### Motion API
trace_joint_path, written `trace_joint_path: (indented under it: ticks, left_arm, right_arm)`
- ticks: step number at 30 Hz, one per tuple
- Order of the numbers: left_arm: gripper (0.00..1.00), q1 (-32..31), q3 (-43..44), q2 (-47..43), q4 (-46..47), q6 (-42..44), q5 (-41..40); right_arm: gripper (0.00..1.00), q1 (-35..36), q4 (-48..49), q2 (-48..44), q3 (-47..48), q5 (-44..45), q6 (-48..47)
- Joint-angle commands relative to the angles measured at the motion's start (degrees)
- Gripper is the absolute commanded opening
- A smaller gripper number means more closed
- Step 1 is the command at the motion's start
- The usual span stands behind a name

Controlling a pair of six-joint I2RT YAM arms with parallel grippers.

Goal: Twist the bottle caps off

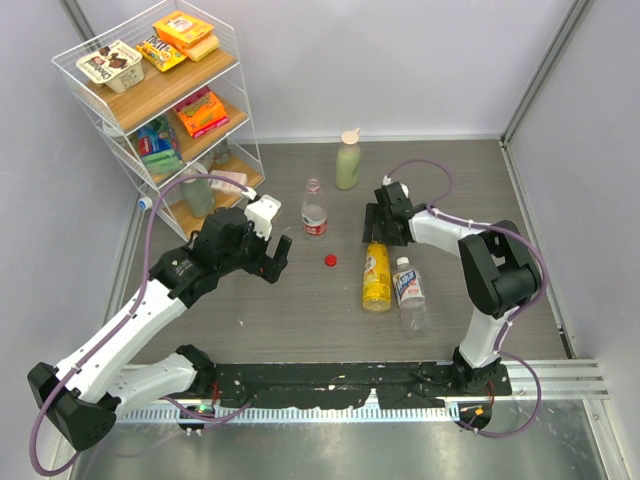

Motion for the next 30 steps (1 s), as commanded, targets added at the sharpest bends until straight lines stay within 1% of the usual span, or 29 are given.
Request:
trace_joint_path:
  ticks: [1,2,6,7,8,12,13,14,16,23,27,30]
  left_arm:
    - [1.00,0.03,0.80,-0.29,1.13,-0.49,-0.04]
    - [1.00,0.12,0.88,-0.29,1.13,-0.41,-0.04]
    - [1.00,0.12,0.97,-0.11,0.96,-0.41,-0.30]
    - [1.00,0.03,0.97,-0.11,1.04,-0.41,-0.48]
    - [1.00,0.12,0.89,-0.20,1.05,-0.32,-0.48]
    - [1.00,0.03,0.88,-0.11,0.96,-0.32,-0.48]
    - [1.00,0.12,0.88,-0.02,0.96,-0.32,-0.48]
    - [1.00,0.12,1.06,0.06,0.87,-0.32,-0.48]
    - [1.00,0.03,1.06,0.07,0.87,-0.23,-0.66]
    - [1.00,0.03,2.20,1.29,0.26,0.03,-1.19]
    - [1.00,0.12,4.13,2.17,-0.53,-0.14,-0.83]
    - [1.00,0.12,5.28,2.53,-0.54,-0.32,-0.31]
  right_arm:
    - [0.68,-0.12,1.88,0.71,2.56,-1.84,0.85]
    - [0.66,-0.12,1.97,0.97,2.82,-1.85,0.76]
    - [0.51,-0.12,1.97,1.32,3.17,-1.85,0.50]
    - [0.46,-0.12,1.97,1.24,3.18,-1.93,0.50]
    - [0.38,-0.12,1.97,1.24,3.26,-1.93,0.50]
    - [0.17,-0.03,2.23,0.80,3.26,-1.76,0.59]
    - [0.15,-0.12,2.23,0.53,3.18,-1.76,0.59]
    - [0.08,-0.12,2.41,0.45,3.26,-1.93,0.67]
    - [0.02,-0.12,2.93,-0.08,3.00,-1.93,0.68]
    - [0.01,-0.12,4.69,-5.17,1.95,-1.50,0.59]
    - [0.01,-0.12,5.66,-9.66,0.72,-0.79,0.50]
    - [0.02,-0.03,6.89,-14.65,-1.56,-0.18,0.50]
